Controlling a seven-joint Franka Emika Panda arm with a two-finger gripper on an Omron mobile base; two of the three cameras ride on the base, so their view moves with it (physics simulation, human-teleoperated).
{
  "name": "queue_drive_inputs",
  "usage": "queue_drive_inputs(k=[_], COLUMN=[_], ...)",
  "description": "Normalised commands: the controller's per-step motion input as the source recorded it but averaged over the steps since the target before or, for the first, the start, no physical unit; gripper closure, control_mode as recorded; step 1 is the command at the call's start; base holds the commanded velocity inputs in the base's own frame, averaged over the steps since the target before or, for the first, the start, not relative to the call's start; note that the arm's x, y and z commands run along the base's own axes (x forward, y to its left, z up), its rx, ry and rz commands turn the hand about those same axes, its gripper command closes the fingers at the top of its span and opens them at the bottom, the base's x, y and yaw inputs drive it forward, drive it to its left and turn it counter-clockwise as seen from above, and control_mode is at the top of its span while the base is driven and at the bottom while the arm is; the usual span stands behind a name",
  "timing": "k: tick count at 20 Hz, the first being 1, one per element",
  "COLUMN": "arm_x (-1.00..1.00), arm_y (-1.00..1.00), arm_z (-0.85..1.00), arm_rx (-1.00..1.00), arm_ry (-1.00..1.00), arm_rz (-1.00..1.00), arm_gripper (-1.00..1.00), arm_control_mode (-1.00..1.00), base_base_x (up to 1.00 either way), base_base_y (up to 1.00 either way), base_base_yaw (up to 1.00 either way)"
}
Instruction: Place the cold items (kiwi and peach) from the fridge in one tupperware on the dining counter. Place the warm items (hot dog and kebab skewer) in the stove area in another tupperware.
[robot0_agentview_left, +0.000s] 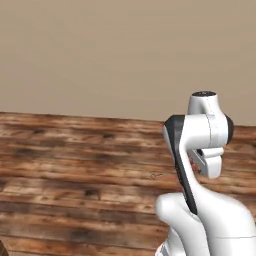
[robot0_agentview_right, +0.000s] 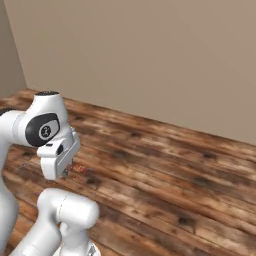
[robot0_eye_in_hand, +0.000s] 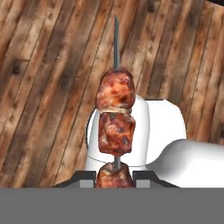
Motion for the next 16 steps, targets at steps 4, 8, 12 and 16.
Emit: queue_drive_inputs(k=[4,8,12,16], arm_x=[0.00,0.00,0.00,0.00], arm_y=[0.00,0.00,0.00,0.00], arm_z=[0.00,0.00,0.00,0.00], arm_rx=[0.00,0.00,0.00,0.00], arm_ry=[0.00,0.00,0.00,0.00], arm_rz=[0.00,0.00,0.00,0.00], arm_gripper=[1.00,1.00,1.00,1.00], arm_control_mode=[1.00,1.00,1.00,1.00], base_base_x=[1.00,1.00,1.00,1.00], base_base_y=[0.00,0.00,0.01,0.00], base_base_yaw=[0.28,0.40,0.57,0.70])
